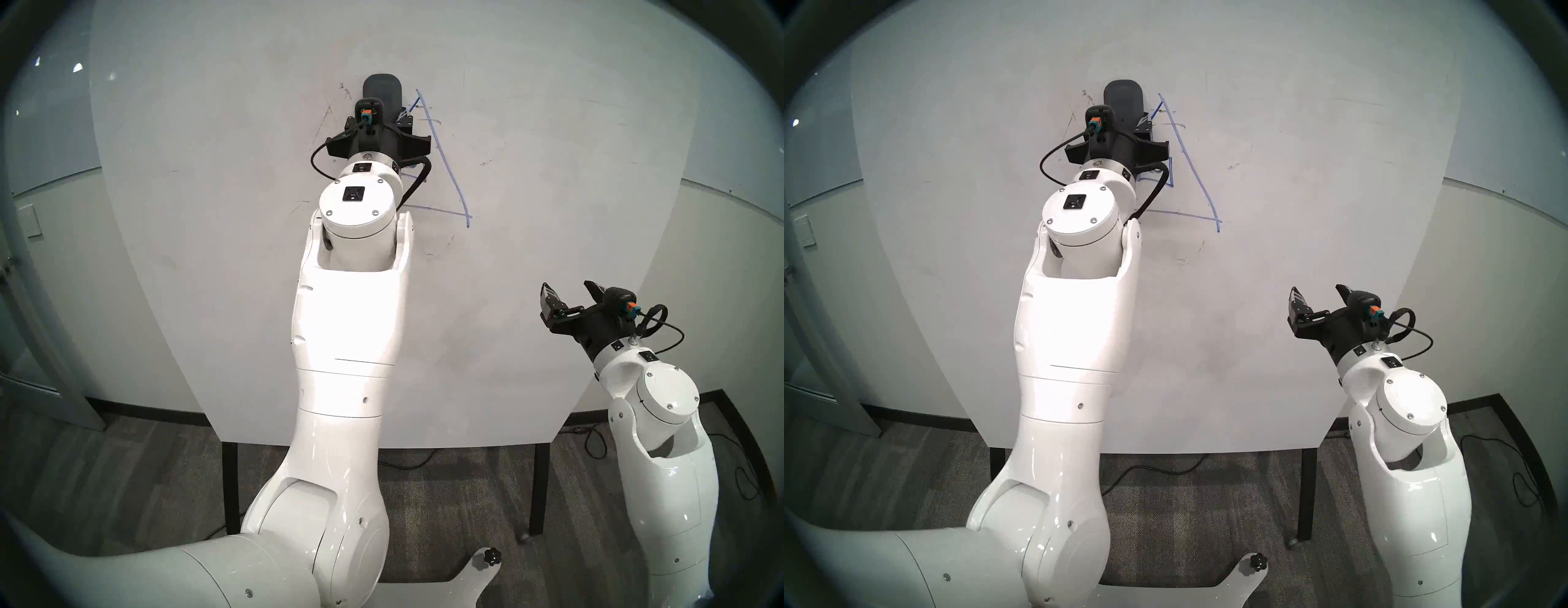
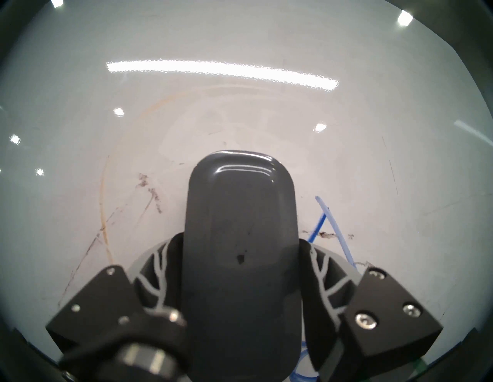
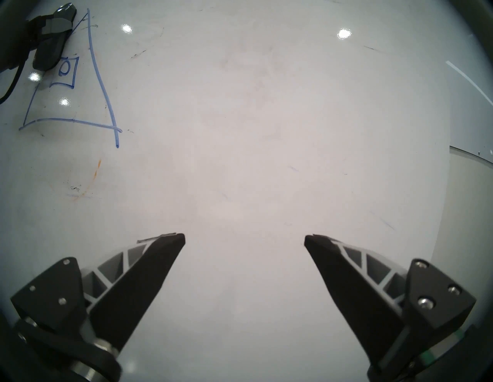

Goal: Erase all marks on the whiteboard with the eraser

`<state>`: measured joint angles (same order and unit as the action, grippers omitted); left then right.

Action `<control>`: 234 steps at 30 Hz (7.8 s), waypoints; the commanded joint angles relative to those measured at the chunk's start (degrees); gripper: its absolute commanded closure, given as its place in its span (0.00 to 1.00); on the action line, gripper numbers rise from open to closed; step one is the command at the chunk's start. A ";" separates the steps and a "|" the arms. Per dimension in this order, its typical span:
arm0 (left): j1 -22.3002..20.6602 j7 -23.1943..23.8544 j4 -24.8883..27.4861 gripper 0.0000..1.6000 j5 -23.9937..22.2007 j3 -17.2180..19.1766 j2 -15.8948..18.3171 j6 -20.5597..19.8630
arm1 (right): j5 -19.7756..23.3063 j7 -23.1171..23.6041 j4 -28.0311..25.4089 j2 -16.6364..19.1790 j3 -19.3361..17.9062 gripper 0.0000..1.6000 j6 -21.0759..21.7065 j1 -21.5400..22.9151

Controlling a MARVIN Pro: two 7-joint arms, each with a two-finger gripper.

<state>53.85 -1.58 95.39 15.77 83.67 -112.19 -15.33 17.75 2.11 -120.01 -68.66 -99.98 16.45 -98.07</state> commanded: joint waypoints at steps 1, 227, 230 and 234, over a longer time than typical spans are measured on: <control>-6.45 1.70 -2.88 1.00 -1.00 0.55 -1.81 -2.35 | 0.02 0.11 -1.42 0.08 0.05 0.00 -0.26 0.45; 2.61 12.07 4.77 1.00 5.56 -6.33 9.93 -7.38 | 0.02 0.08 -1.56 0.07 0.03 0.00 -0.19 0.38; 1.99 12.35 4.81 1.00 5.50 -7.02 9.83 -7.11 | 0.02 0.09 -1.54 0.07 0.03 0.00 -0.20 0.39; 1.03 12.89 4.68 1.00 5.41 -8.09 9.74 -7.33 | 0.02 0.09 -1.52 0.07 0.04 0.00 -0.21 0.40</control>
<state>58.14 9.76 102.02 21.65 77.47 -101.29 -22.88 17.75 2.10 -120.27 -68.66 -99.99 16.46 -98.11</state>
